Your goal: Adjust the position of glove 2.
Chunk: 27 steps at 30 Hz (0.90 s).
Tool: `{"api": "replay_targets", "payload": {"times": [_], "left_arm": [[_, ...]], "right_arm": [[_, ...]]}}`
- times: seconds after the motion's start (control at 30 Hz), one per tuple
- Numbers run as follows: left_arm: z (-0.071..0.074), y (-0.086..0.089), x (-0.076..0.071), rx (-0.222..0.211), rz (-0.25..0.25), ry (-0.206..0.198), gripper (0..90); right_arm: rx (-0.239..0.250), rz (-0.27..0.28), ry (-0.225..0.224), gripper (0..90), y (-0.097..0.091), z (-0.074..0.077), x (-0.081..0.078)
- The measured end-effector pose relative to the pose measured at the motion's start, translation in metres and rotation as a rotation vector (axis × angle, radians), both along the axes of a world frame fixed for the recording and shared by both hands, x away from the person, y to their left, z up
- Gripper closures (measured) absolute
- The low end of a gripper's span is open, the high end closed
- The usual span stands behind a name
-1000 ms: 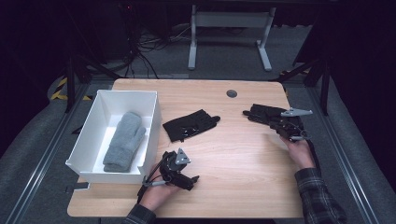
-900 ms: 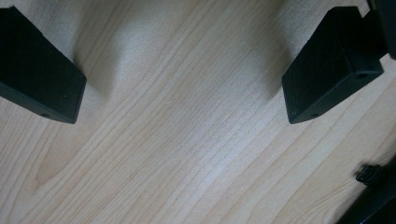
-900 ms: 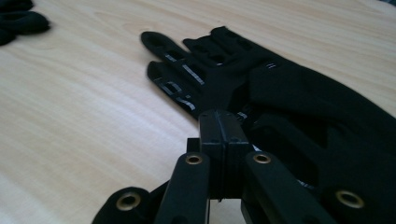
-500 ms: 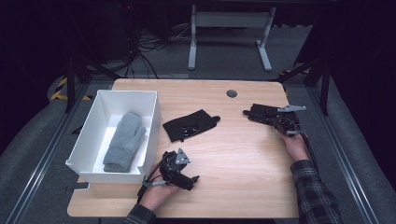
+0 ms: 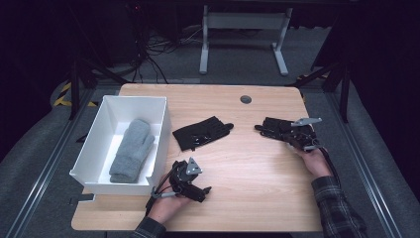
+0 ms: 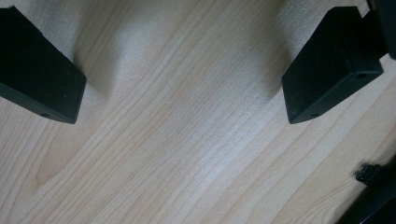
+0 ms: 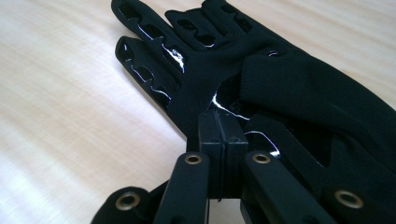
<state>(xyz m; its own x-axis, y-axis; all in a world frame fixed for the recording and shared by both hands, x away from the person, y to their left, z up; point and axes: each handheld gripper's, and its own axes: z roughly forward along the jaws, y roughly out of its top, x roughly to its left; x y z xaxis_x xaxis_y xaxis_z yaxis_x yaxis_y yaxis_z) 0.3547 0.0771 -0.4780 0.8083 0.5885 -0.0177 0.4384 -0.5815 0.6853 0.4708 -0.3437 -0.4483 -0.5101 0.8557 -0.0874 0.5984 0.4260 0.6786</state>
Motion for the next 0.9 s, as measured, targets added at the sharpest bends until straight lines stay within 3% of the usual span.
{"api": "replay_targets", "payload": {"times": [0.4, 0.9], "left_arm": [[0.0, 0.0, 0.0, 0.0, 0.0, 0.001, 0.1], [0.0, 0.0, 0.0, -0.002, -0.001, 0.003, 0.2]], "right_arm": [[-0.025, 0.138, 0.038, 90.0, 0.027, 0.002, -0.049], [0.005, 0.269, 0.093, 90.0, 0.052, 0.002, -0.109]]}}
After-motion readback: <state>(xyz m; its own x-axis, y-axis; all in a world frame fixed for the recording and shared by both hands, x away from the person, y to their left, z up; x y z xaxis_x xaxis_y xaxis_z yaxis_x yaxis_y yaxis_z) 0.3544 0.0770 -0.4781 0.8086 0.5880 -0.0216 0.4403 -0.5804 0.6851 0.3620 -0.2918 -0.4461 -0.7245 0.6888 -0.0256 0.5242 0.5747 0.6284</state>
